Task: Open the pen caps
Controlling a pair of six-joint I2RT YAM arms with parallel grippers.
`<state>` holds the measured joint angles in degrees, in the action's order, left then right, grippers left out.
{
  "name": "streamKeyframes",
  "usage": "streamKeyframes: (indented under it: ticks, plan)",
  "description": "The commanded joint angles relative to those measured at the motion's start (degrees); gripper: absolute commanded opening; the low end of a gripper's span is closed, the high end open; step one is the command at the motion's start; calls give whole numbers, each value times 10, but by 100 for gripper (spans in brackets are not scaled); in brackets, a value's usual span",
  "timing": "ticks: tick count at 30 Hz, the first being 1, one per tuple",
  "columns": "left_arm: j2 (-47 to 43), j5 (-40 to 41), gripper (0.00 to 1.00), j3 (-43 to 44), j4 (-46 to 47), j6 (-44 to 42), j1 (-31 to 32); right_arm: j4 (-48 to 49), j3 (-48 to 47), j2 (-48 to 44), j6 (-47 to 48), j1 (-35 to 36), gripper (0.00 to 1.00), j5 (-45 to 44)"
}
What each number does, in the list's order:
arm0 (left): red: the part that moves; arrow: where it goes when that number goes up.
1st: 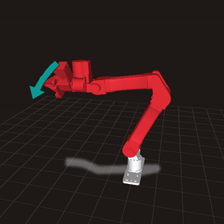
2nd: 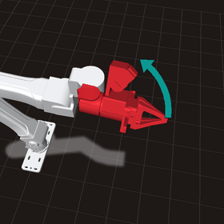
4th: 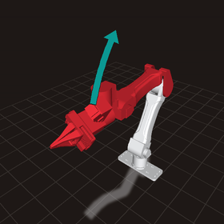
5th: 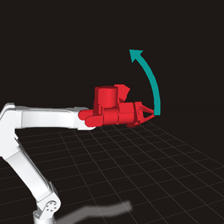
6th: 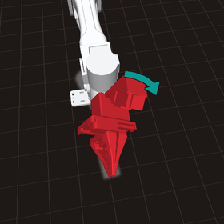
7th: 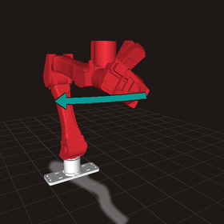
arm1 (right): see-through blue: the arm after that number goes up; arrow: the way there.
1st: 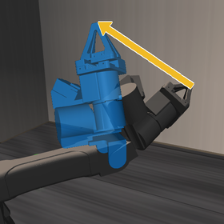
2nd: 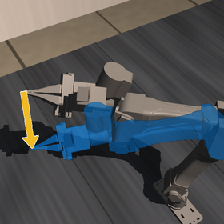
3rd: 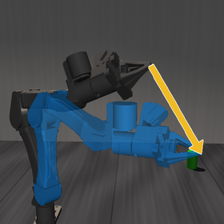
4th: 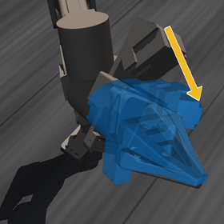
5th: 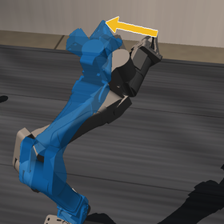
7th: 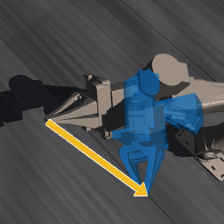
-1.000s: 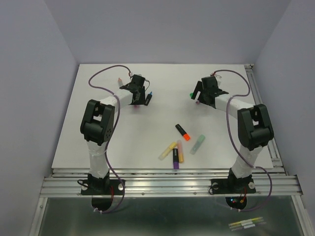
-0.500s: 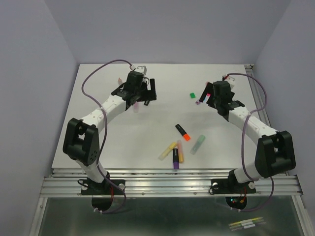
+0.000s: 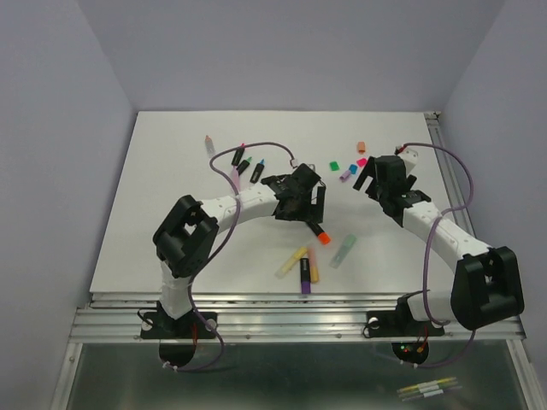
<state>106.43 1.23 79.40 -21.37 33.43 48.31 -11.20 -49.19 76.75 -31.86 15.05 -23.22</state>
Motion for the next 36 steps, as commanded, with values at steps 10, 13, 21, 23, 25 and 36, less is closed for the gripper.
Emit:
streamKeyframes:
  ticks: [10, 13, 21, 23, 25, 36]
  plan:
    - [92, 41, 98, 120, -89, 59, 42, 4, 30, -69, -15, -2, 100, -70]
    - [113, 37, 93, 142, -91, 61, 43, 4, 30, -69, -15, -2, 100, -74]
    - [152, 43, 88, 173, -118, 70, 49, 3, 32, -68, -16, -2, 100, -85]
    - [163, 50, 88, 190, -129, 72, 49, 5, 34, -69, -16, -2, 100, -88]
    - [178, 55, 87, 202, -142, 70, 53, 7, 35, -68, -15, -2, 100, -86]
    - [238, 107, 75, 258, -209, 85, 56, 10, 39, -69, -13, -2, 100, -89]
